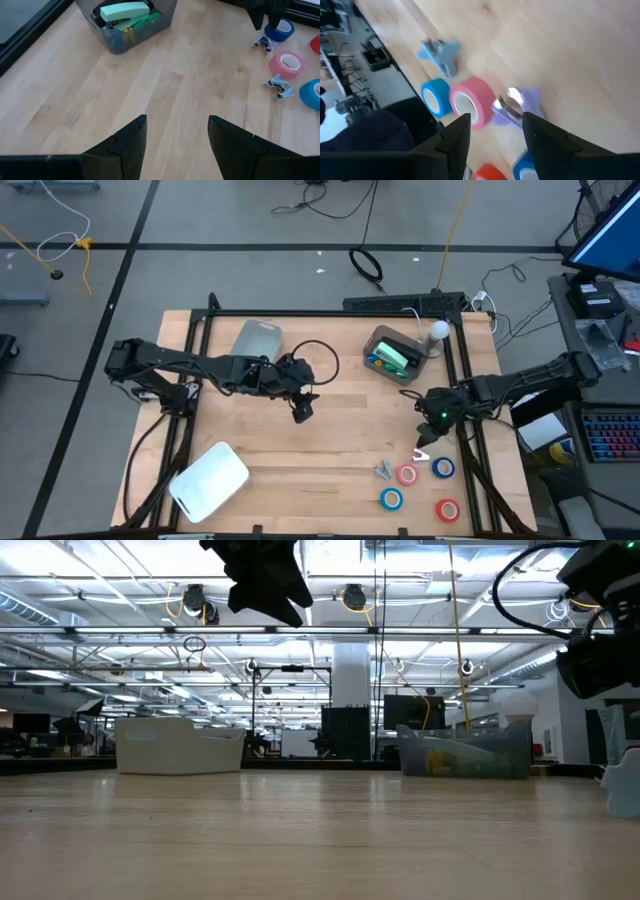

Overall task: Pick and place Stapler, Stapler remover, tape
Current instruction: Put the dark blue tape into the gray bin

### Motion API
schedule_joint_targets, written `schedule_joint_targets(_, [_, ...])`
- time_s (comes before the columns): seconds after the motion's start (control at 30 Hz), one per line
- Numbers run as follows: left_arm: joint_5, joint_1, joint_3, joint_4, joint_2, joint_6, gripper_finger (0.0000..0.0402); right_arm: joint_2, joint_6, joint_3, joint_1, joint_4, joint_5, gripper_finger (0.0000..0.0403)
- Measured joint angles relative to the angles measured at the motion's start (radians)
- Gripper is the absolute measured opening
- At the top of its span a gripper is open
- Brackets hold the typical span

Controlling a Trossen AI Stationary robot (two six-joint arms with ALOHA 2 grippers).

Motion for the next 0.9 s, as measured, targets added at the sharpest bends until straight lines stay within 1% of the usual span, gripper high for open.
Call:
schedule_joint_targets(0.1, [0.0, -0.006, 0.0, 0.0, 0.0, 0.0, 0.0212, -0.001, -0.027, 0.01, 0.023, 0.006, 0.049, 0.0175])
schedule_joint_targets(0.2, [0.0, -0.014, 0.0, 0.0, 0.0, -0.001, 0.0212, 0.006, -0.048, 0.042, 0.08, -0.011, 0.095, 0.0172])
schedule_joint_targets(0.27, [0.0, -0.018, 0.0, 0.0, 0.0, 0.0, 0.0212, 0.021, -0.054, 0.073, 0.132, -0.061, 0.128, 0.0172])
schedule_joint_targets(0.37, [0.0, -0.019, 0.0, 0.0, 0.0, -0.001, 0.0212, 0.053, -0.044, 0.136, 0.218, -0.185, 0.192, 0.0174])
schedule_joint_targets(0.47, [0.0, -0.019, 0.0, 0.0, 0.0, -0.003, 0.0212, 0.097, 0.015, 0.191, 0.304, -0.272, 0.23, 0.0175])
schedule_joint_targets(0.6, [0.0, -0.019, 0.0, 0.0, 0.0, -0.002, 0.0212, 0.168, 0.147, 0.222, 0.41, -0.287, 0.221, 0.0172])
schedule_joint_targets(0.67, [0.0, -0.019, 0.0, 0.0, 0.0, -0.002, 0.0212, 0.211, 0.217, 0.226, 0.466, -0.275, 0.218, 0.0172])
schedule_joint_targets(0.8, [0.0, -0.019, 0.0, 0.0, 0.0, -0.001, 0.0212, 0.289, 0.319, 0.23, 0.564, -0.193, 0.227, 0.0175])
schedule_joint_targets(0.9, [0.0, -0.019, 0.0, 0.0, 0.0, 0.009, 0.0212, 0.335, 0.37, 0.23, 0.616, -0.151, 0.264, 0.0175])
